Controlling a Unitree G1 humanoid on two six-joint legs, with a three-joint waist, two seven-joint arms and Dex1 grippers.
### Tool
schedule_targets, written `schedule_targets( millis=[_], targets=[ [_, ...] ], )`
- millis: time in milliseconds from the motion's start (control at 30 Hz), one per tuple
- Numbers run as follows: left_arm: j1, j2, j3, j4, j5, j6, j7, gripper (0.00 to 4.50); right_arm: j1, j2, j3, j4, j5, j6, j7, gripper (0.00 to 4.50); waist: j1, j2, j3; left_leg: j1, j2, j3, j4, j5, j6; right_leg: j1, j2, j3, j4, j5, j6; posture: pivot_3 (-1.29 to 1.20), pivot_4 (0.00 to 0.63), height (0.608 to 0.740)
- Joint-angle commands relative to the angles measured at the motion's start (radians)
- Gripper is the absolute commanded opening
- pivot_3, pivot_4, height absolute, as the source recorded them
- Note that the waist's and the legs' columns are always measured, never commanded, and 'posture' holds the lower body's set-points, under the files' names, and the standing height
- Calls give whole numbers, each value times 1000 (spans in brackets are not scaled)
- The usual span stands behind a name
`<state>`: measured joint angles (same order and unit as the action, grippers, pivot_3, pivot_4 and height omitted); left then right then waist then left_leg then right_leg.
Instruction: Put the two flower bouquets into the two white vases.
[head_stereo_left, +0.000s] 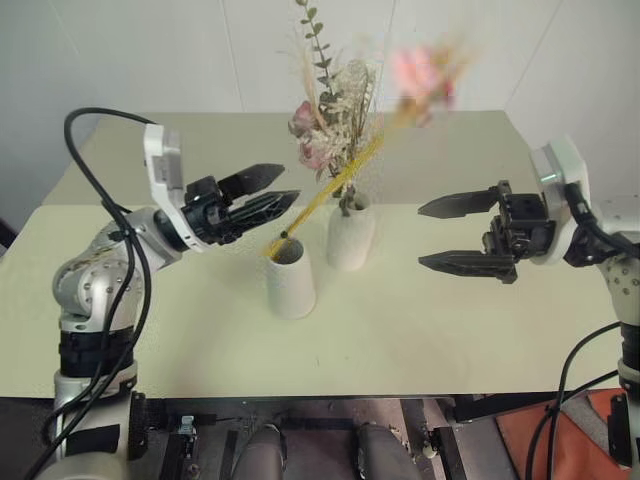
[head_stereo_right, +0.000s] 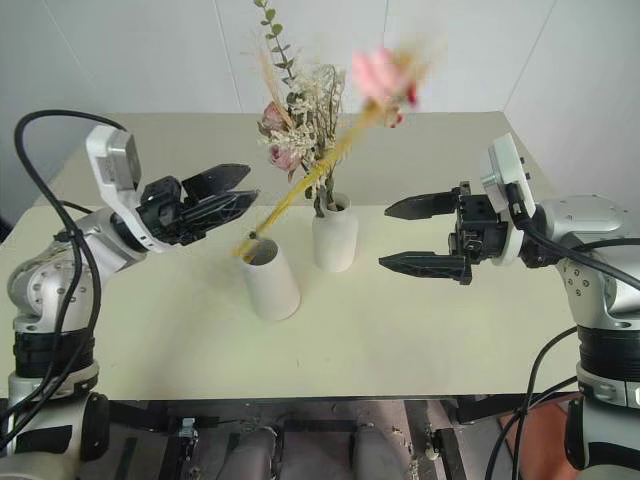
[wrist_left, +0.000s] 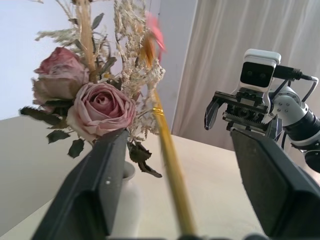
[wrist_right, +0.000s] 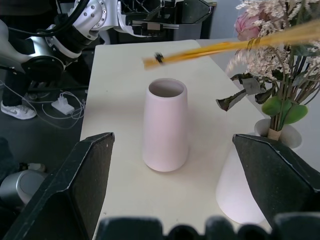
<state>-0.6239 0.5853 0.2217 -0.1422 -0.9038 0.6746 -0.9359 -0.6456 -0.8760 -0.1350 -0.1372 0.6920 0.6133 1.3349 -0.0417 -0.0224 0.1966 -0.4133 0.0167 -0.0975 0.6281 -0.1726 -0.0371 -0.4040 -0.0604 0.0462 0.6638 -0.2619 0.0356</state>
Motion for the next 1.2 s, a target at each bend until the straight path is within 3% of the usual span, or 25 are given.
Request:
schedule_targets(
  millis=[33, 400, 567, 767, 1033, 1200],
  targets=[
    [-3, 0, 14, -45, -4, -15, 17, 4479, -19, 2, -16, 0, 18, -15, 6, 4500, 1, 0, 0, 0, 0, 0, 0, 0, 0, 0, 0, 0, 0, 0, 0, 0, 150, 740],
    [13, 40, 35, -66, -26, 2, -10, 4479, 27, -13, 17, -49, 19, 76, -46, 4500, 1, 0, 0, 0, 0, 0, 0, 0, 0, 0, 0, 0, 0, 0, 0, 0, 150, 740],
    [24, 106, 46, -65, -29, 13, -57, 4479, 46, -45, 62, -102, 29, 236, -115, 4500, 0, 0, 0, 0, 0, 0, 0, 0, 0, 0, 0, 0, 0, 0, 0, 0, 150, 740],
    [46, 184, 49, -80, -39, 42, -117, 4479, 60, -44, 66, -131, 27, 272, -146, 4500, 1, 0, 0, 0, 0, 0, 0, 0, 0, 0, 0, 0, 0, -3, 4, 0, 150, 740],
    [-3, 429, -81, -186, -53, 244, -238, 4479, 17, -86, 67, -58, -3, 241, -96, 4500, -1, 0, 0, -1, 0, 0, 0, 0, 0, -1, 0, 0, -1, -3, 5, 0, 150, 740],
    [-90, 495, -197, -272, -39, 332, -251, 4479, -22, -116, 85, -6, -34, 191, -34, 4500, 0, 0, 0, -1, 0, 0, -1, 0, 0, -1, 0, 0, -1, -3, 5, 0, 150, 740]
  ],
)
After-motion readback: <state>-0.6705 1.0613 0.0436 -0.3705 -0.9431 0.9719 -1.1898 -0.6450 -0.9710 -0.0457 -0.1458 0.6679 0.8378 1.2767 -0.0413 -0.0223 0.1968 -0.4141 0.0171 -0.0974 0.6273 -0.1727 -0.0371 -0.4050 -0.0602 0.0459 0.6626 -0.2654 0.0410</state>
